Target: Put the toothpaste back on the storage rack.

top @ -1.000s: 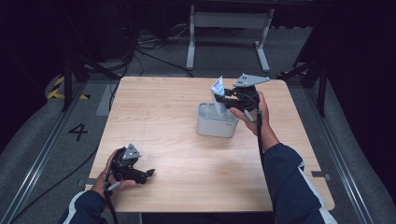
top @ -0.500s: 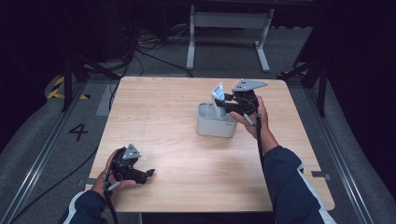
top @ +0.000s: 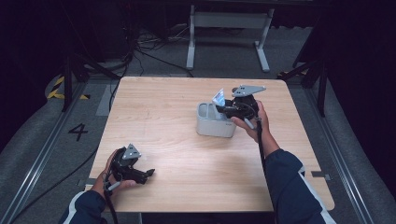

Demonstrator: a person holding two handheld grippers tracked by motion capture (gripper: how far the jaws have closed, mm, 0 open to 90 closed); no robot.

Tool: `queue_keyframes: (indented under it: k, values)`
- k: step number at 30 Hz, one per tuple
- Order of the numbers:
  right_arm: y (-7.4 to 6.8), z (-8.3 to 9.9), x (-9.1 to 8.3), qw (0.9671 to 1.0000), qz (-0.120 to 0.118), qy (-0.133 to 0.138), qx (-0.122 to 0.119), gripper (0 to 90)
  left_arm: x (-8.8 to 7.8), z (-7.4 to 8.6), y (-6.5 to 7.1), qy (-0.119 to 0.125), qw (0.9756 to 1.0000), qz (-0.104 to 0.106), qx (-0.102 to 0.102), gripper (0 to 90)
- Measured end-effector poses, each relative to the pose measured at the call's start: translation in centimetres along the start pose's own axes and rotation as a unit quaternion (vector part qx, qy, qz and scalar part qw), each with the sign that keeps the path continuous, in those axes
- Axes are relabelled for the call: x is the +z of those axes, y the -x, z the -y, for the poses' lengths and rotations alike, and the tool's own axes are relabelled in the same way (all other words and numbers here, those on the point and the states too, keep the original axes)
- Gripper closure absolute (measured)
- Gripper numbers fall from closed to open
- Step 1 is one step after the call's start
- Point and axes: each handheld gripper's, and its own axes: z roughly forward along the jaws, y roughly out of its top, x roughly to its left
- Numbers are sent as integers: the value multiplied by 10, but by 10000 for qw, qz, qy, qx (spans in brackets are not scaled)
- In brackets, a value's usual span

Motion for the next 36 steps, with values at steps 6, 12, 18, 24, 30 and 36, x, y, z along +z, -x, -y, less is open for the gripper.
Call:
queue_keyframes:
  k: [6,12,18,24,30,36]
  values:
    - [0,4,1,9999,-42,-136,-38,629,0,0,0,0,10000,0,-1,4]
    - [-1,8,3,9997,-47,-251,-56,626,0,0,0,0,10000,0,-1,4]
    - [0,11,4,9993,-44,-361,-89,620,0,0,0,2,10000,1,-1,4]
    - [-1,16,9,9982,35,-576,-132,610,0,0,0,11,10000,8,-2,4]
    - [5,13,-3,9997,-15,-220,110,662,0,0,0,-8,10000,5,11,3]
    - [5,16,-2,9996,-34,-268,114,639,0,0,0,3,10000,10,8,3]
